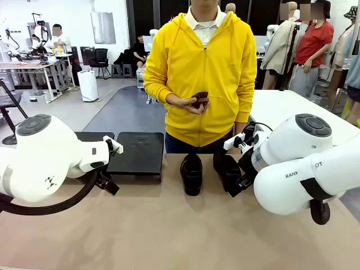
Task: Organize the shoes by placing them on the stand.
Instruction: Pick up one Shoe and place it in the middle of the table.
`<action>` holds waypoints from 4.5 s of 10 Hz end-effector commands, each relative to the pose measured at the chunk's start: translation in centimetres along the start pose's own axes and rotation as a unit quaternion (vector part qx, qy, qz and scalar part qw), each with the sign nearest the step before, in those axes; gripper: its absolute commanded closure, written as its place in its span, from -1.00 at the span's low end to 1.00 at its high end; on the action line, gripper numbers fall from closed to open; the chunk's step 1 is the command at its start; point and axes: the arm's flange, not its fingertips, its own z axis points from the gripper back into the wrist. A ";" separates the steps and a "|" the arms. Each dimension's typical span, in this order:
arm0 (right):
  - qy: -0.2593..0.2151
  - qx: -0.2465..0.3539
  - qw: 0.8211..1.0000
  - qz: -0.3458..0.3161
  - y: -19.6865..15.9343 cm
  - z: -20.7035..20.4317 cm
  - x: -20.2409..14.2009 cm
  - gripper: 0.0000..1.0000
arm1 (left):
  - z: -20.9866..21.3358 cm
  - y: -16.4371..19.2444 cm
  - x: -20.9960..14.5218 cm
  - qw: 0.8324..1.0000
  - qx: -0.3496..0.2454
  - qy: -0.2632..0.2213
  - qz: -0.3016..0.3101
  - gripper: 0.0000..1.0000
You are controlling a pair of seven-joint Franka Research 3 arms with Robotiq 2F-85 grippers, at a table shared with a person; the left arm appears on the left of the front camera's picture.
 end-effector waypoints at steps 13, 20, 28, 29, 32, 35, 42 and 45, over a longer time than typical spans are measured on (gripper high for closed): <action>0.000 0.000 1.000 0.000 0.0 0.0 0.0 -1.00 | 0.0 0.0 0.0 1.000 0.000 0.000 0.000 -1.00; 0.100 0.092 0.978 -0.160 -2.7 20.0 -1.3 -1.00 | 20.8 -1.1 -2.4 0.983 -0.159 0.074 0.043 -1.00; 0.023 0.113 0.961 -0.253 -5.5 32.4 -10.8 -1.00 | 34.9 4.2 -11.2 0.974 -0.150 -0.060 0.161 -1.00; 0.023 0.113 0.961 -0.253 -5.5 32.4 -10.8 -1.00 | 34.9 4.2 -11.2 0.974 -0.150 -0.060 0.161 -1.00; 0.023 0.113 0.961 -0.253 -5.5 32.4 -10.8 -1.00 | 34.9 4.2 -11.2 0.974 -0.150 -0.060 0.161 -1.00; 0.023 0.113 0.961 -0.253 -5.5 32.4 -10.8 -1.00 | 34.9 4.2 -11.2 0.974 -0.150 -0.060 0.161 -1.00; 0.074 0.021 0.963 -0.259 -13.1 19.8 0.2 -1.00 | 34.9 4.2 -11.2 0.974 -0.150 -0.060 0.161 -1.00; 0.083 0.024 0.962 -0.258 -13.4 18.1 -0.1 -1.00 | 34.9 4.2 -11.2 0.974 -0.150 -0.060 0.161 -1.00</action>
